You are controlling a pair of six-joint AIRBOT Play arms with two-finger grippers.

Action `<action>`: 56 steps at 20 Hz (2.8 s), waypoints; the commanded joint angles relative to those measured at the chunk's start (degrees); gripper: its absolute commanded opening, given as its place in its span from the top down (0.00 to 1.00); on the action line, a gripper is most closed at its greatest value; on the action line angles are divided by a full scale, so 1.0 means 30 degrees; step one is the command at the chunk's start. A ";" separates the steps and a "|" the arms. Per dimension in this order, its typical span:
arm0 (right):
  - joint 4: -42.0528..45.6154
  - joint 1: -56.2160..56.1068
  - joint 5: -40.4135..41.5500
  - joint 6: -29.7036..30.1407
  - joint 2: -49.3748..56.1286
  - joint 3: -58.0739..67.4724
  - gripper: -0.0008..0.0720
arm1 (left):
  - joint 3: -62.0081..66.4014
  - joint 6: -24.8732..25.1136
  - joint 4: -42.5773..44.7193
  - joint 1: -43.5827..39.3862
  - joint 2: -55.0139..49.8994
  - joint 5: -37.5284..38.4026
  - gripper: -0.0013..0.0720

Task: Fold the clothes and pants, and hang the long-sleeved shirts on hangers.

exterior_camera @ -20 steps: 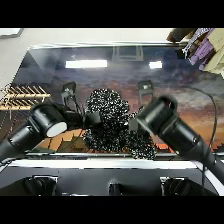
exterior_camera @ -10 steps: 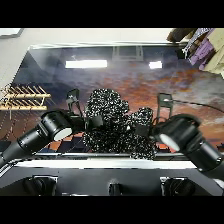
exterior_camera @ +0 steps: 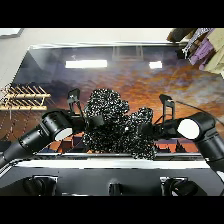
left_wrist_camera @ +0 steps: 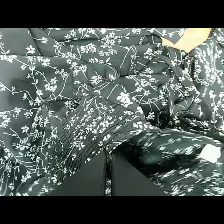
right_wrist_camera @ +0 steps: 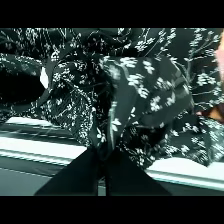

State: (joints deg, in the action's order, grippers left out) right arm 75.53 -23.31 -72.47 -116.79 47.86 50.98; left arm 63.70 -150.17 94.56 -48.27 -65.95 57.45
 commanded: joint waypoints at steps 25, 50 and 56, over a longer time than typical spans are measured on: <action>-0.1982 0.0270 0.2149 0.1020 -0.0182 -0.1545 0.95 | -0.0568 1.6269 0.0495 2.2833 0.4736 0.5442 0.34; -0.0226 0.0270 0.1763 0.1224 -0.0182 -0.1545 0.95 | -0.1872 2.8574 -0.2025 2.7722 -0.5093 0.0670 0.18; -0.0233 0.0270 0.1778 0.1217 -0.0182 -0.1545 0.95 | -0.1872 2.8574 -0.2025 2.7693 -0.5625 0.0466 0.40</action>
State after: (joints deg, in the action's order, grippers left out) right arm 74.81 -22.55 -67.13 -113.08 47.33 46.37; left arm 58.13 -64.58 88.49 34.87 -82.11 59.44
